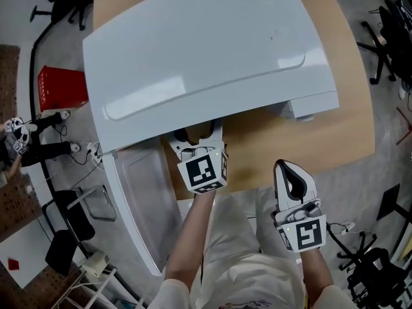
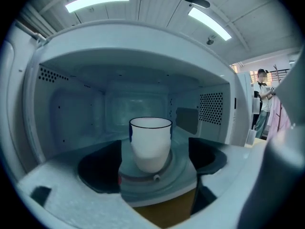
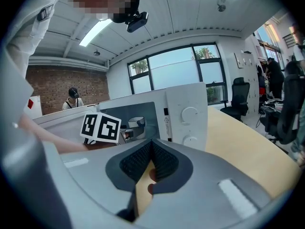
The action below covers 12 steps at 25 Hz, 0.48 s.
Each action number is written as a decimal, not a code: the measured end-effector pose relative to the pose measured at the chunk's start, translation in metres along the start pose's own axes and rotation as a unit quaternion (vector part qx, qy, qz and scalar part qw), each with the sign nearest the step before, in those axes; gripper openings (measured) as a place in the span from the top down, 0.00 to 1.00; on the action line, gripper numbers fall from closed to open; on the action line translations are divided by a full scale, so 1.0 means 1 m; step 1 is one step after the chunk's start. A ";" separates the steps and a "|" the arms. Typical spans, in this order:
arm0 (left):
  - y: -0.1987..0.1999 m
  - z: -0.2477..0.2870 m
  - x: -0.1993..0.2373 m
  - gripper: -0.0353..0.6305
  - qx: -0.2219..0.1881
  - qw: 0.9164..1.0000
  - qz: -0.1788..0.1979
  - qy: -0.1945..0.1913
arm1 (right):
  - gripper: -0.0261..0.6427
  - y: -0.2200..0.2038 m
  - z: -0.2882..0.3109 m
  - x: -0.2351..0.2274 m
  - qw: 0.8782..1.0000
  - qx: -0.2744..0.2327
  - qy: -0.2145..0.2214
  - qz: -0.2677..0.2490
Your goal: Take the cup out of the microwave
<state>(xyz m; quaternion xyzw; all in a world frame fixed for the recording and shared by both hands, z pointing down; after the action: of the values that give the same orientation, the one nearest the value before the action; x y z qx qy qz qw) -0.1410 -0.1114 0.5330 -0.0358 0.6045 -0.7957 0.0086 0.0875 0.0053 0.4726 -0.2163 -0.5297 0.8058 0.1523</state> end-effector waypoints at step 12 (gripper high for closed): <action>0.007 0.051 0.009 0.23 0.003 0.999 0.035 0.013 | 0.95 -0.005 0.003 0.001 1.000 0.004 0.006 0.006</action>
<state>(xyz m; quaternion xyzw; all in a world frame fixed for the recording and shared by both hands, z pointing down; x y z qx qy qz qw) -0.1463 -0.1627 0.5404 -0.0039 0.6031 -0.7972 0.0291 0.0848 0.0051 0.4781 -0.2234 -0.5247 0.8074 0.1512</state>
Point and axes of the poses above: the fingertips, and each gripper's own axes: z forward along the fingers, x to its left, y out of its top, the point moved 9 cm from there along -z, backward along the fingers, and after that the axes turned 1 degree about -x, right-handed, at the moved point
